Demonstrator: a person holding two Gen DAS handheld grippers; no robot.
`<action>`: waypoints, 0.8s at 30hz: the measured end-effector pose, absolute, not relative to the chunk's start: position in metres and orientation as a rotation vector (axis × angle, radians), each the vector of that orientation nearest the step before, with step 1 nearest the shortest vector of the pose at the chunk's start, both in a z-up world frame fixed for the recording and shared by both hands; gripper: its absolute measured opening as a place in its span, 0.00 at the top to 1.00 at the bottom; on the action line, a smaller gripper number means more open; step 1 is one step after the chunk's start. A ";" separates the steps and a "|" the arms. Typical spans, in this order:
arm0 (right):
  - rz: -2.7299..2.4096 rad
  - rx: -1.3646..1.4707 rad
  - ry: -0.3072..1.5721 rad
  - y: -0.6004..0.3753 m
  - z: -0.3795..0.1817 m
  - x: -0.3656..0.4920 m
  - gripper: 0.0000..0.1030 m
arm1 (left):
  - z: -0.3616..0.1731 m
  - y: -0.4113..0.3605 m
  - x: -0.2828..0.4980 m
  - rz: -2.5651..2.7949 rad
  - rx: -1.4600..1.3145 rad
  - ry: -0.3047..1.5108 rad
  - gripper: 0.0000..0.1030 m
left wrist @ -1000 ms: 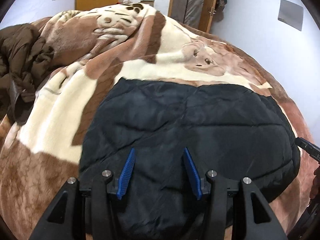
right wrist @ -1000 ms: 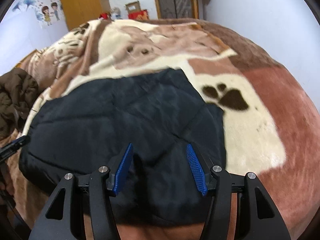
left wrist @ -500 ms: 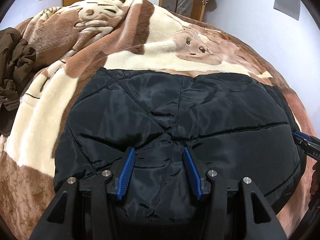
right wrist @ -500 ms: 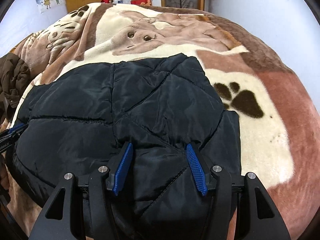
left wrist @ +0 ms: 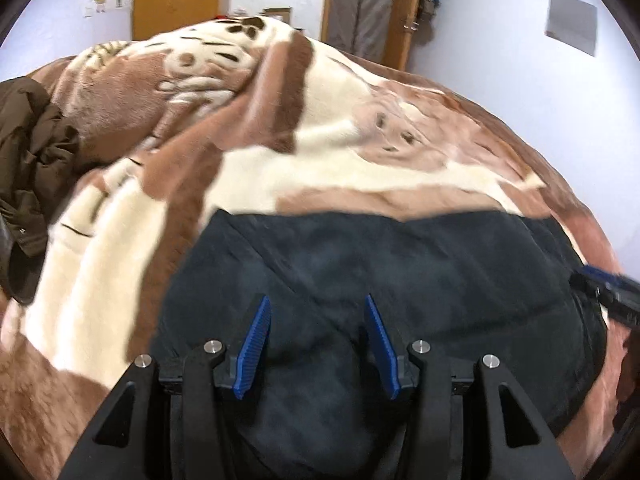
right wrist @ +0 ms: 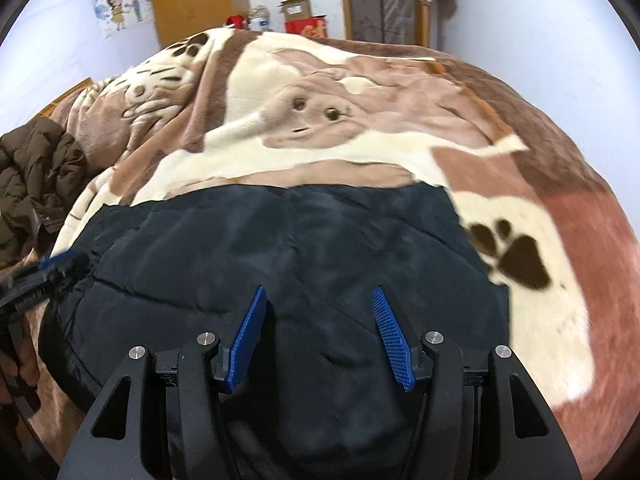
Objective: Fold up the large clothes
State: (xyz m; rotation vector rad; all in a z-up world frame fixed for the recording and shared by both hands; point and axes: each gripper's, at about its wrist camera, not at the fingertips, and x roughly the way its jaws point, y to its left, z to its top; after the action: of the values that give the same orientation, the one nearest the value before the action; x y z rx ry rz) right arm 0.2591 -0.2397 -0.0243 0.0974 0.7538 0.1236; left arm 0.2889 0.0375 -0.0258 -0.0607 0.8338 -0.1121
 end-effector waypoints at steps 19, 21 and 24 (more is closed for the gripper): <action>0.077 0.082 0.751 -0.251 -0.080 0.297 0.45 | -0.087 0.035 0.340 -0.107 -0.047 0.870 0.51; 0.077 0.075 0.751 -0.251 -0.080 0.297 0.45 | -0.087 0.035 0.341 -0.106 -0.049 0.870 0.51; 0.072 0.076 0.757 -0.250 -0.079 0.297 0.45 | -0.082 0.034 0.339 -0.095 -0.035 0.871 0.51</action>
State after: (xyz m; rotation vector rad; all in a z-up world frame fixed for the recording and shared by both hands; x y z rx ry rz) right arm 0.2969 -0.2501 -0.0786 0.0759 0.7568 0.0723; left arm 0.3385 0.0343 -0.0817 -0.0352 0.8712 -0.0954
